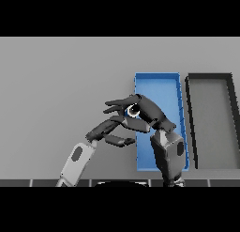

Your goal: Pick up the blue pipe and place it into the blue bin.

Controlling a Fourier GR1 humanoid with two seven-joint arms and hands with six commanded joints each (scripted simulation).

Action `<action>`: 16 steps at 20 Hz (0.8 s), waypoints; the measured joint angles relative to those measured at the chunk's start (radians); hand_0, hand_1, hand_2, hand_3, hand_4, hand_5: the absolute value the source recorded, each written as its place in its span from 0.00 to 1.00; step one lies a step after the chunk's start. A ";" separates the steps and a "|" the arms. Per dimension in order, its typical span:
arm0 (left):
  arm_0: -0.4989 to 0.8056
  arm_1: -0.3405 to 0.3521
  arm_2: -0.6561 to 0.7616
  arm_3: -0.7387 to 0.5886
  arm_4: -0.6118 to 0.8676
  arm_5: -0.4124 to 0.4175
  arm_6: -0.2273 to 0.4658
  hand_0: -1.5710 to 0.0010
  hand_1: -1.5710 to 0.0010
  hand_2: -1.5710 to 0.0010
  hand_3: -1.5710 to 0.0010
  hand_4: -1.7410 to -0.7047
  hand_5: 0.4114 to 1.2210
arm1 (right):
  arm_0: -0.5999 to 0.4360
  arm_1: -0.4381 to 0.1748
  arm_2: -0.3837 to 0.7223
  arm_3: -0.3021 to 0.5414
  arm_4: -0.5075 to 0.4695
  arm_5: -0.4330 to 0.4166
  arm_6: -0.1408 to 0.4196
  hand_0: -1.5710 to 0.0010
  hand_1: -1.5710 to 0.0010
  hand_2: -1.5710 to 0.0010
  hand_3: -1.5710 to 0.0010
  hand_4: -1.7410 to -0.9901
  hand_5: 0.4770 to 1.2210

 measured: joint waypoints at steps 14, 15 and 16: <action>0.031 0.034 0.010 -0.060 0.006 0.003 -0.001 1.00 1.00 1.00 1.00 0.77 0.07 | -0.166 -0.242 -0.398 0.135 0.033 -0.142 0.050 0.00 0.00 0.00 0.00 0.32 1.00; 0.024 0.032 0.013 -0.049 0.001 0.007 0.006 1.00 1.00 1.00 1.00 0.77 0.07 | -0.130 -0.242 -0.404 0.143 0.056 -0.130 0.050 0.00 0.00 0.00 0.00 0.32 1.00; 0.009 0.030 0.018 -0.039 -0.002 0.012 0.002 1.00 1.00 1.00 1.00 0.77 0.07 | -0.103 -0.241 -0.404 0.148 0.066 -0.134 0.050 0.00 0.00 0.00 0.00 0.32 1.00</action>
